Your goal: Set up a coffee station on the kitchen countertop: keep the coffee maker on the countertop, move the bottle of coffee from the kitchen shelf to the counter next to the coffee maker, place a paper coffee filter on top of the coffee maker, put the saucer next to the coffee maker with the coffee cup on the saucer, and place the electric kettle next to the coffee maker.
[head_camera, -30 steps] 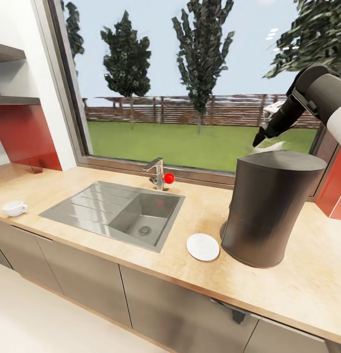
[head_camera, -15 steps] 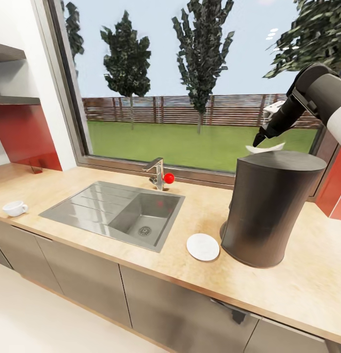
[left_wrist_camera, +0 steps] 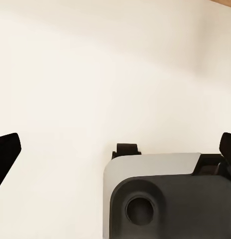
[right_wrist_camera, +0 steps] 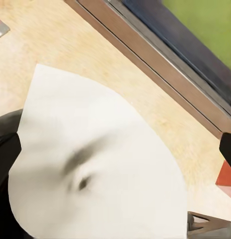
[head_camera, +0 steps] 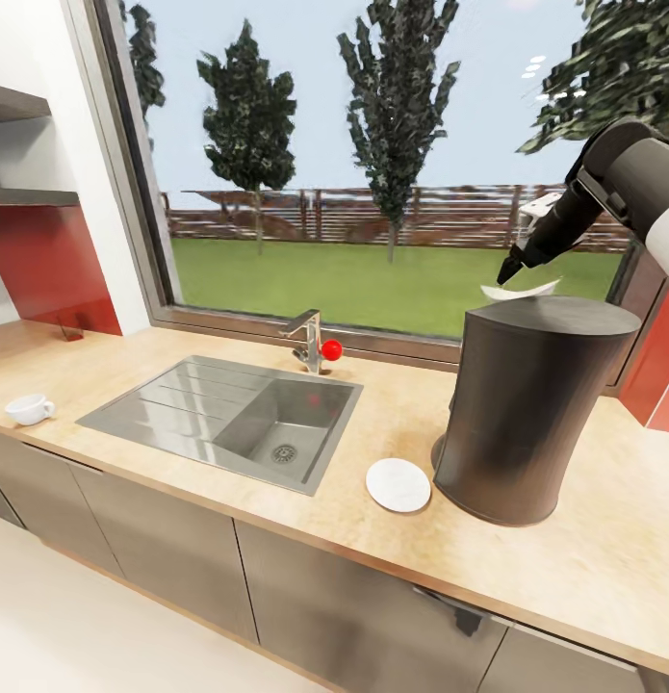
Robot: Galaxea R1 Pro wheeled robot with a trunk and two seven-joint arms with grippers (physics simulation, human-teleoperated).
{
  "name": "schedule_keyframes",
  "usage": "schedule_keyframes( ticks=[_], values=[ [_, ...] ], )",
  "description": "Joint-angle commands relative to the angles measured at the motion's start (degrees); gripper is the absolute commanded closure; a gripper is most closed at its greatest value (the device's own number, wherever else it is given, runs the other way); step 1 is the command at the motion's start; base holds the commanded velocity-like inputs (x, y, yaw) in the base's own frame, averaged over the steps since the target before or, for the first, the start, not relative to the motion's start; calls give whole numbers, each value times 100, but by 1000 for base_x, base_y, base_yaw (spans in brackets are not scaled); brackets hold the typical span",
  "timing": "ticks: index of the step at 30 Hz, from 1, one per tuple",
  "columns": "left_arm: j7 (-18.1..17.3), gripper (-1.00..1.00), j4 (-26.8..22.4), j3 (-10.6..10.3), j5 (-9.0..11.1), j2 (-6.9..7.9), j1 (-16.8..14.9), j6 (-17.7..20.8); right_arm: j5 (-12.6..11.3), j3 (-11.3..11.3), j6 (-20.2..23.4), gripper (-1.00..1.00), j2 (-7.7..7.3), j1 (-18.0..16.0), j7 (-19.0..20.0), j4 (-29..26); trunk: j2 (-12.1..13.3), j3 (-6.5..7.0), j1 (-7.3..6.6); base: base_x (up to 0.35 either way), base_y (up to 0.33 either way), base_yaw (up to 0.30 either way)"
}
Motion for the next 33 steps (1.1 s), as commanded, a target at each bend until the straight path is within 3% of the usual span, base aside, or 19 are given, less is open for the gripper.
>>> schedule_keyframes(
  ticks=[1,14,17,18,20,24,27,29,33],
  values=[
    [-12,-100,-9,5,11,0,2,-6,59,-10,23,-100,-8,-27,52,-15,-3,-6,0,0,0,0],
    [-13,-100,-9,5,11,0,3,-6,28,-74,17,-100,-64,-125,73,-35,438,192,-241,0,0,0],
    [-12,-100,-9,5,11,0,2,-6,7,-94,14,-100,-149,-149,89,-41,438,192,-241,0,0,0],
    [-12,-100,-9,5,11,0,2,-6,-48,-273,13,-100,-324,-162,100,-51,438,192,-241,0,0,0],
    [-12,-100,-9,5,11,0,2,-6,-64,-438,13,-100,-393,-164,102,-69,438,192,-241,0,0,0],
    [-12,-100,-9,5,11,0,2,-6,-95,-972,13,-100,-654,-161,158,-383,438,192,-241,0,0,0],
    [-12,-100,-9,5,11,0,2,-6,-97,-1120,13,-100,-767,-160,353,-671,438,192,-241,0,0,0],
    [-12,-100,-9,5,11,0,2,-6,-90,-1209,13,-100,-879,-159,698,-961,438,192,-241,-13,0,0],
    [-12,-100,-9,5,11,0,2,-6,-90,-1252,13,-100,-969,-159,908,-1103,438,192,-241,-150,0,0]
  ],
)
